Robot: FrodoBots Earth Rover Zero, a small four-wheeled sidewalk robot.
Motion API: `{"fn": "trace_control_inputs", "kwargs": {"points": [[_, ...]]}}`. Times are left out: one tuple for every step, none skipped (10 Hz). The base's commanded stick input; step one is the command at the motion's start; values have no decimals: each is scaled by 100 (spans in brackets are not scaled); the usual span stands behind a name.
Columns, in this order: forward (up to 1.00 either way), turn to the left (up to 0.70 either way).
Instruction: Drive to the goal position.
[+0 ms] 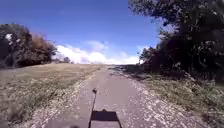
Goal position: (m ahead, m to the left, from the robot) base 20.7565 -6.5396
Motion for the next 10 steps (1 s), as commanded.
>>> {"fn": "trace_control_inputs", "kwargs": {"points": [[100,0],[100,0],[100,0],[100,0],[100,3],[100,18],[100,11],[100,6],[100,1],[100,0]]}}
